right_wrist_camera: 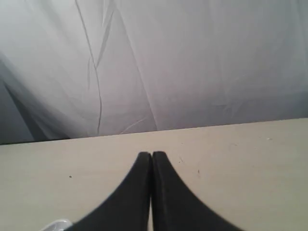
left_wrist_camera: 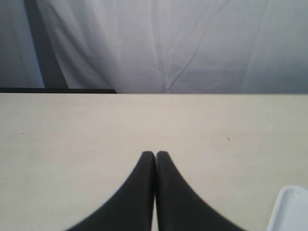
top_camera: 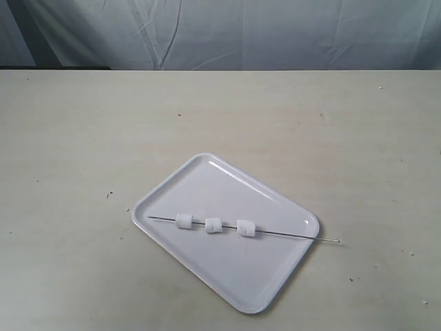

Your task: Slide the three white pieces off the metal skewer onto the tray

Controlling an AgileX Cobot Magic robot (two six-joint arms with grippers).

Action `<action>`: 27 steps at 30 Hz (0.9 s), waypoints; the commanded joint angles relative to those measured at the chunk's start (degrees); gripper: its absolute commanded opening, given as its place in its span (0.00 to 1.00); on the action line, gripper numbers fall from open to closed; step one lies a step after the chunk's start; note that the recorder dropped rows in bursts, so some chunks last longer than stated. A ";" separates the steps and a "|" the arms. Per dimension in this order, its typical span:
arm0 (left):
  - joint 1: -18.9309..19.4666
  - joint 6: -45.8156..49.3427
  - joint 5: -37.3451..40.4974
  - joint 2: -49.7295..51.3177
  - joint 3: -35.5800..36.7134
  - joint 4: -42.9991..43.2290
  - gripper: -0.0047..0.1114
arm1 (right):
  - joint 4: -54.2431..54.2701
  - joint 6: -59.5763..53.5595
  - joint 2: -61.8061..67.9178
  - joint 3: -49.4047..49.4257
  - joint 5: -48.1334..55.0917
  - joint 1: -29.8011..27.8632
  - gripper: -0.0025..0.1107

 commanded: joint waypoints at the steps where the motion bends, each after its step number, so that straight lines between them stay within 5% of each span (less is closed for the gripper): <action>1: -4.54 1.86 0.79 7.51 -2.44 5.84 0.04 | -6.11 0.03 11.62 -6.01 -5.93 2.38 0.02; 10: -6.42 0.54 -4.11 12.60 -3.06 6.62 0.04 | -17.11 0.03 26.06 -12.72 -4.68 2.38 0.02; 17: -11.93 0.54 -3.02 16.74 -3.06 7.29 0.04 | -21.46 0.50 37.10 -16.76 3.85 2.38 0.02; 27: -17.64 0.74 -3.63 21.53 -3.06 12.72 0.04 | -33.95 -8.42 45.12 -25.42 23.62 12.61 0.05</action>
